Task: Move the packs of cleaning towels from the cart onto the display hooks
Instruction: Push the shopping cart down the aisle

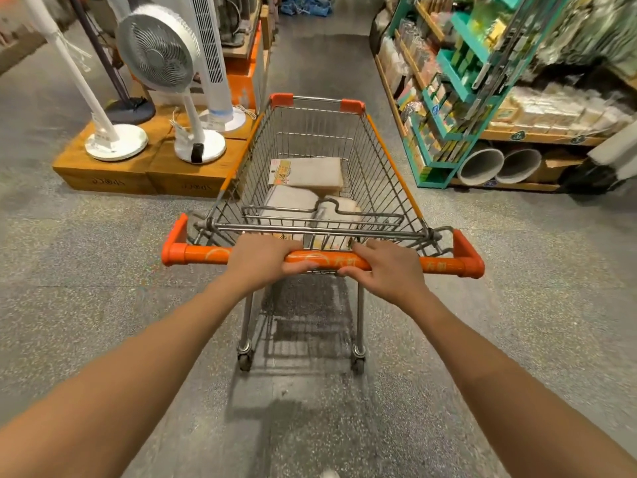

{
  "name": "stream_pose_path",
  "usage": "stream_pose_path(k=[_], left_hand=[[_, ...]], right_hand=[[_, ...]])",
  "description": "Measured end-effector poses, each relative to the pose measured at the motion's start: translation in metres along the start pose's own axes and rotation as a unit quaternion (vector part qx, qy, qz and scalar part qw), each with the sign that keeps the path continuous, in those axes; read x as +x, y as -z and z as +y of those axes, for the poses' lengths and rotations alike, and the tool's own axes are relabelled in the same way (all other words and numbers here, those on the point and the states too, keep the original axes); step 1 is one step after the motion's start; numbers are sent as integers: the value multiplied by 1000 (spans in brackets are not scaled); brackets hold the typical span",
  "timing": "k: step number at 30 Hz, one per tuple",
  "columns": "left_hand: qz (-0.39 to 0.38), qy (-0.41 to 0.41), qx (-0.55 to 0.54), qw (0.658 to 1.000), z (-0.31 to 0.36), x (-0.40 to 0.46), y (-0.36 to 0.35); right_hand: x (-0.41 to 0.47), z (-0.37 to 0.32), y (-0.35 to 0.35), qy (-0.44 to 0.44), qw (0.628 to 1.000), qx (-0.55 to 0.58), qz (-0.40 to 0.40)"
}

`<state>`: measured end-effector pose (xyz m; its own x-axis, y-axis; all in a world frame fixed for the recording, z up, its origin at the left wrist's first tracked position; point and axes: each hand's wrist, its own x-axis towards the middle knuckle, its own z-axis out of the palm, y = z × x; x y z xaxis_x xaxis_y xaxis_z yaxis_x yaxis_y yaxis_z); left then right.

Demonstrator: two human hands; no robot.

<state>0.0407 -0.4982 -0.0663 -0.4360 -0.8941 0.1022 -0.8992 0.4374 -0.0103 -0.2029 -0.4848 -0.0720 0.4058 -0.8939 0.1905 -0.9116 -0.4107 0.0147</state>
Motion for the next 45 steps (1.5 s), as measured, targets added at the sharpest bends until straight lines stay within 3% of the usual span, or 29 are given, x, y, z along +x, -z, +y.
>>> stream_pose_path(k=[13,20,31,45], left_hand=[[20,2,-9,1000,-75,127,-16],[3,29,-21,999,-118,220,-24],[31,72,-64,995,-168,348,-39],[29,91,-81,992,-269,532,-56]], right_hand=[[139,51,-28,-2,1000,-9,-12],[237,96,-42,-14,997,36,-64],[362,149,-69,-73,995,66,-25],[553,220,-111,-73,995,57,36]])
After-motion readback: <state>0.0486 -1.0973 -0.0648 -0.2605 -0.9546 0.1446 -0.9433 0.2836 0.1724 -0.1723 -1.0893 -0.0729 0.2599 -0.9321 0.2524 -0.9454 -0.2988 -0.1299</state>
